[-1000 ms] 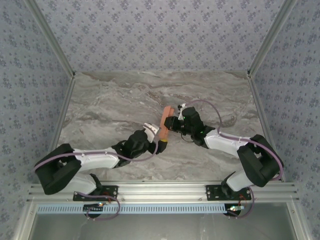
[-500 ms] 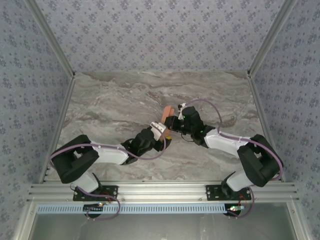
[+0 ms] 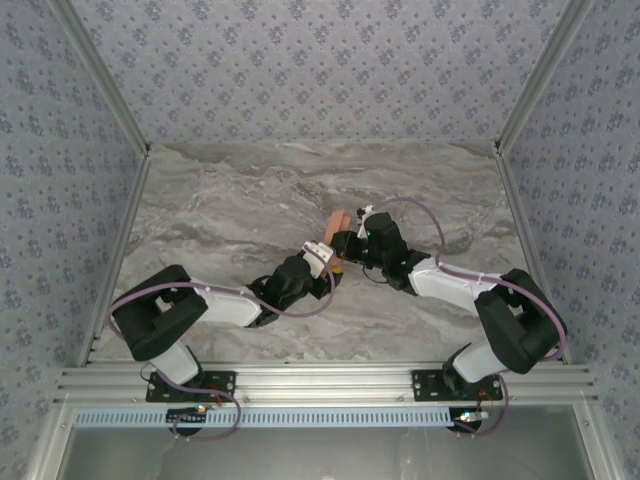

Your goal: Fold the paper box

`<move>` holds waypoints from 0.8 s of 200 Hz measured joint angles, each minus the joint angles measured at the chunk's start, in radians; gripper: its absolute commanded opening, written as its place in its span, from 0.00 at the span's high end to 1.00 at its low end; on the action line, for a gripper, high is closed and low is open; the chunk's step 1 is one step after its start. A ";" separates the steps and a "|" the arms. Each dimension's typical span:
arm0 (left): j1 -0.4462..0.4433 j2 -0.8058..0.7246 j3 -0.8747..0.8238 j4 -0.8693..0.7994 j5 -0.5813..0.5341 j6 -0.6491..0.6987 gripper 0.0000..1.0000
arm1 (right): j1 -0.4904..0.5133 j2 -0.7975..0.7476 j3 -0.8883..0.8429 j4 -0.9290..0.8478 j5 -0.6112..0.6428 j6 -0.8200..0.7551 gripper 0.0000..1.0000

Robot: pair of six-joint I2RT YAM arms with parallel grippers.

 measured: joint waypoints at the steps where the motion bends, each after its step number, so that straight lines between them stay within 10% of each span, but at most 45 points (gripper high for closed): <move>1: 0.000 0.000 0.000 0.002 0.000 -0.001 0.33 | 0.000 0.000 0.000 0.000 0.000 0.000 0.87; 160: 0.025 0.008 -0.002 0.055 0.001 -0.004 0.54 | -0.001 -0.009 0.000 -0.009 0.011 -0.014 0.72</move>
